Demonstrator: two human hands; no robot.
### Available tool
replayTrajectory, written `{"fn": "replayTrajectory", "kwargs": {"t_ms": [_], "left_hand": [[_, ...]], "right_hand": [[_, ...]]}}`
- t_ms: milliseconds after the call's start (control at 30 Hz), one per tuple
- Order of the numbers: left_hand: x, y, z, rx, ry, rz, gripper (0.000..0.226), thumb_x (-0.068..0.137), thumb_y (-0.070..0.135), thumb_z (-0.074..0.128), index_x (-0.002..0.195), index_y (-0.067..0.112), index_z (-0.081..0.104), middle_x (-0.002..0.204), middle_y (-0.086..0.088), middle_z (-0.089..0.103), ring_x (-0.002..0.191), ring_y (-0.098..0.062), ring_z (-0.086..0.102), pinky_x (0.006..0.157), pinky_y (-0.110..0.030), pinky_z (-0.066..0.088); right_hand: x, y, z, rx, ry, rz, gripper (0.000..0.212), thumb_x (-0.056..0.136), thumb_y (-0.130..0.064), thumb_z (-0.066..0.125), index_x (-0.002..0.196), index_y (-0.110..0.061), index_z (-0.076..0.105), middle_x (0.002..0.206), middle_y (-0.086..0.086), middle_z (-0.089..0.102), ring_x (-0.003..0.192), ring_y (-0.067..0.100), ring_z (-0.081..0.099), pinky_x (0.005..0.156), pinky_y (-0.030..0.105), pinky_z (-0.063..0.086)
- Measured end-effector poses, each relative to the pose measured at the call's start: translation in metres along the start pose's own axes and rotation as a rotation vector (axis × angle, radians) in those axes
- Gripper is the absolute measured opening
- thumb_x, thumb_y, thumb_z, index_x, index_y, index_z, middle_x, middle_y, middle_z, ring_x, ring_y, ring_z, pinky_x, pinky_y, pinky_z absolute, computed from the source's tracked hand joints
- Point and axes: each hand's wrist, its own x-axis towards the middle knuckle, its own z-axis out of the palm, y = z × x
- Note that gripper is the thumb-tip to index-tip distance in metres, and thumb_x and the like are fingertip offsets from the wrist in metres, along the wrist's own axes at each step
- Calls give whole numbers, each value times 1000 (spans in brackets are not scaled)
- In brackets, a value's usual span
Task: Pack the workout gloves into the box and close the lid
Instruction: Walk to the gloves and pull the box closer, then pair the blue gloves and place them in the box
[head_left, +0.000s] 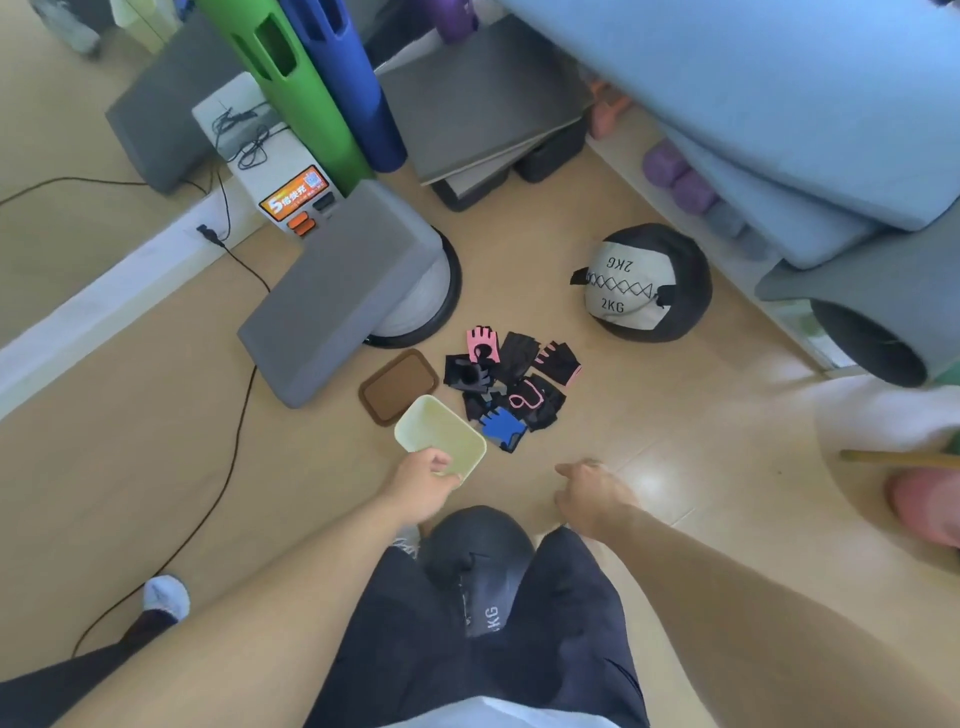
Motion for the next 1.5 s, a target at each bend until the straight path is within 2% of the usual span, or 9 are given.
{"fn": "replayTrajectory", "kwargs": {"t_ms": [167, 367, 700, 967, 1033, 1100, 1300, 1400, 1500], "left_hand": [[20, -83, -15, 77, -78, -23, 41, 94, 34, 66, 132, 18, 60, 137, -2, 61, 121, -20, 59, 97, -27, 41], [24, -141, -52, 145, -107, 0, 39, 94, 33, 66, 129, 19, 61, 136, -1, 63, 122, -18, 59, 98, -25, 41], [33, -109, -45, 51, -141, 7, 37, 89, 38, 67, 124, 27, 62, 132, 5, 64, 120, -13, 61, 106, -35, 47], [189, -62, 16, -80, -21, 64, 38, 93, 30, 68, 130, 23, 61, 135, 8, 62, 129, -14, 55, 108, -36, 46], [240, -77, 39, -19, -24, 95, 40, 93, 30, 68, 132, 24, 60, 137, 9, 60, 129, -13, 54, 107, -31, 43], [294, -101, 63, 123, -38, 133, 46, 93, 31, 68, 137, 25, 57, 140, 10, 56, 129, -13, 53, 104, -28, 43], [421, -177, 118, 333, -124, 127, 54, 94, 34, 65, 145, 23, 50, 149, 2, 51, 133, -18, 51, 105, -31, 44], [469, -190, 136, 336, -159, 142, 54, 94, 35, 66, 144, 22, 51, 149, 1, 52, 133, -19, 52, 106, -30, 43], [506, -187, 142, 324, -144, 179, 53, 93, 36, 68, 142, 22, 54, 147, 0, 54, 131, -20, 54, 105, -30, 44]], "right_hand": [[19, -47, 47, 63, 41, 82, 57, 94, -18, 44, 151, -25, 44, 139, 7, 60, 117, 29, 63, 95, 38, 55], [-5, -126, 110, 171, 23, 104, 56, 96, -22, 44, 152, -26, 42, 140, 5, 61, 125, 30, 59, 103, 39, 50], [12, -127, 93, 74, -57, 33, 61, 92, -19, 43, 152, -30, 41, 150, -1, 52, 131, 26, 55, 105, 40, 48], [206, -50, 68, -1, -21, -18, 53, 92, -17, 44, 144, -25, 49, 138, 4, 59, 115, 27, 63, 93, 38, 53], [271, -41, 83, -45, -6, -38, 45, 94, -18, 46, 138, -21, 53, 131, 7, 62, 109, 28, 63, 91, 39, 54], [333, -35, 104, -89, 6, -72, 45, 98, -20, 48, 142, -18, 50, 136, 8, 59, 118, 29, 60, 98, 39, 52], [463, -29, 187, -112, -47, -109, 47, 99, -34, 52, 142, -17, 50, 139, 9, 57, 125, 30, 56, 106, 43, 45], [501, -28, 232, 95, -103, -101, 60, 93, -61, 51, 143, -25, 51, 127, 4, 64, 111, 25, 62, 90, 35, 49], [529, -28, 261, 30, -31, -204, 33, 100, -48, 43, 117, -25, 60, 98, 5, 64, 90, 28, 61, 78, 39, 54]]}}
